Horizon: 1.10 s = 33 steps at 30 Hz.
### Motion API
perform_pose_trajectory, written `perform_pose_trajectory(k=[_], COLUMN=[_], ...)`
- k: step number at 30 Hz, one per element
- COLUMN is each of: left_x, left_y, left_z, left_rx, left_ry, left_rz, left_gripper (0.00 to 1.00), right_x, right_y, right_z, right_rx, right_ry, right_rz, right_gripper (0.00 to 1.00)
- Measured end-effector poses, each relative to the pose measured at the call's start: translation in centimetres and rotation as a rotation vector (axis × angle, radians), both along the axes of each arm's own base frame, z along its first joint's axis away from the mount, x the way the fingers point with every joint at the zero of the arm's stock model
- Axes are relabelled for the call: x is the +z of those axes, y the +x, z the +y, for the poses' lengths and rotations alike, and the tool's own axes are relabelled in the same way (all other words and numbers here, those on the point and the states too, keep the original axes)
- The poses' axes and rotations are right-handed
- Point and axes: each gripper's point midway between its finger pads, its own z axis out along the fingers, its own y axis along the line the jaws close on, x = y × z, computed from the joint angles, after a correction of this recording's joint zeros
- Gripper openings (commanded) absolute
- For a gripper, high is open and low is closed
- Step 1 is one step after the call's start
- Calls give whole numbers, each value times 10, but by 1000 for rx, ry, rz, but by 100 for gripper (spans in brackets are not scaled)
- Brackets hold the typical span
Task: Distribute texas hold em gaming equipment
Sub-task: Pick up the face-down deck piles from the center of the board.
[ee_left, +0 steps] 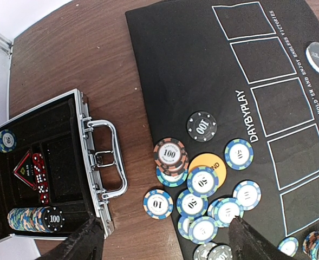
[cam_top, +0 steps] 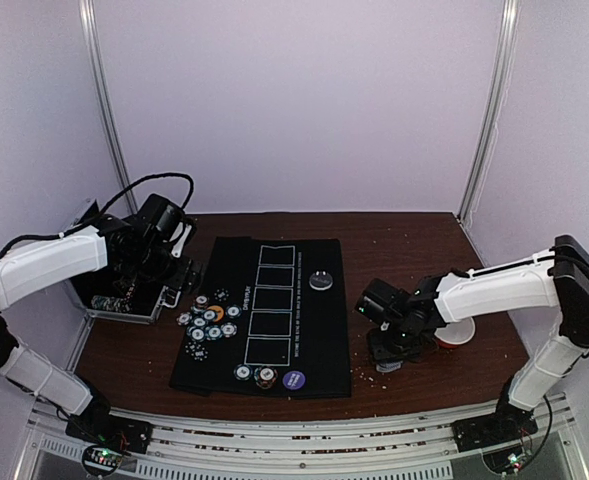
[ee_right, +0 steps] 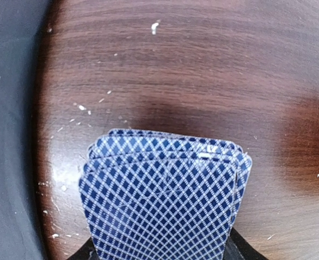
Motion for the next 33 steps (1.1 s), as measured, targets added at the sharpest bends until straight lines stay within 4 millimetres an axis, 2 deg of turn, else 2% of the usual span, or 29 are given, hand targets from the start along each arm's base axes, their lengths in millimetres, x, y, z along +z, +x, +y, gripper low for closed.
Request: perform_pose_trajectory(k=[7, 11, 14, 20, 22, 25, 28, 31, 33], left_x=[-1, -1, -1, 15, 24, 36, 46, 59, 70], left_y=[-1, -5, -10, -26, -30, -38, -49, -60, -69], left_z=[-3, -11, -25, -77, -94, -116, -131, -140, -142], left_rx=[-10, -35, -77, -204, -247, -309, -369, -431, -479], left_ry=[-13, -53, -126, -415, -513, -666, -797, -889, -936], left_rz=[8, 30, 62, 142, 158, 186, 217, 227, 219], left_gripper=[80, 75, 69, 66, 68, 77, 83, 85, 85], right_x=[6, 29, 60, 128, 150, 181, 194, 193, 190], right_y=[-2, 1, 9, 12, 9, 3, -2, -7, -10], right_z=[9, 28, 56, 115, 135, 169, 198, 223, 232], right_rx=[99, 215, 337, 622, 706, 841, 955, 1046, 1090], right_ry=[-34, -49, -37, 5, 20, 26, 2, -29, -48], right_rz=[14, -20, -95, -273, -332, -425, -482, -503, -503], right_gripper=[50, 50, 50, 49, 50, 50, 50, 50, 50])
